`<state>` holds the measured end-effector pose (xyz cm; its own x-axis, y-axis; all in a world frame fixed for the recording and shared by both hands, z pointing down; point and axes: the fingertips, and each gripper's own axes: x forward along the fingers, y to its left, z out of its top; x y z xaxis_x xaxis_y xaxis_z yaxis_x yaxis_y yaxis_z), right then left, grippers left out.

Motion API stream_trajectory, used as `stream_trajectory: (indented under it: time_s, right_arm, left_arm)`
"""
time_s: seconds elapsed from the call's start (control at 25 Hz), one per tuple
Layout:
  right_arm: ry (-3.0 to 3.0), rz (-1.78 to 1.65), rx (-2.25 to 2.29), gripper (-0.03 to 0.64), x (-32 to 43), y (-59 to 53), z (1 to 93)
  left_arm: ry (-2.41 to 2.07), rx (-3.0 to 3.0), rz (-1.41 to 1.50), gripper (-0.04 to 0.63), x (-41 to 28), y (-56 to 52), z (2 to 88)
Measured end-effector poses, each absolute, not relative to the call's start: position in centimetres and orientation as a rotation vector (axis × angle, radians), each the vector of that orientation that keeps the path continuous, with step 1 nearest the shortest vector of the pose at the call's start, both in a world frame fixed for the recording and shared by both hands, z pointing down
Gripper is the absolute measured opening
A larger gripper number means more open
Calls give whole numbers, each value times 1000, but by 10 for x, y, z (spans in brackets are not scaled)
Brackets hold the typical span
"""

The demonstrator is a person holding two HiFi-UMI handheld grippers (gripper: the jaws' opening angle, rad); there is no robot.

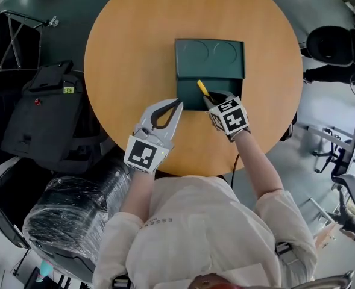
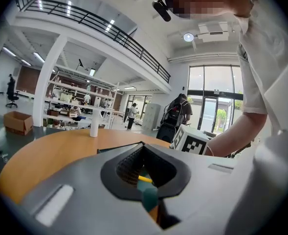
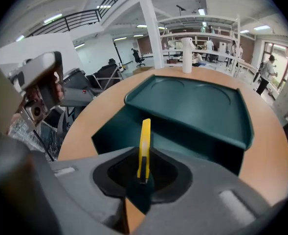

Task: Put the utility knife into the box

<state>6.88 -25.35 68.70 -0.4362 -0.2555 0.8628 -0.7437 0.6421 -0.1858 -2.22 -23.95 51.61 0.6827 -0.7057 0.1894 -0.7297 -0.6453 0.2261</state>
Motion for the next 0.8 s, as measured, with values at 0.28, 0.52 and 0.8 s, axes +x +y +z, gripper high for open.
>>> stream_trajectory:
  time_s: [0.28, 0.52, 0.8]
  right_arm:
    - [-1863, 694, 733, 55, 76, -261, 722]
    - [-1880, 720, 694, 55, 76, -260, 728]
    - [-1972, 715, 804, 117, 75, -267, 693]
  left_arm:
    - [-1099, 2625, 132, 15, -18, -251, 521]
    - [-1077, 2598, 169, 15, -22, -249, 530]
    - [-1085, 2604, 221, 17, -30, -245, 531]
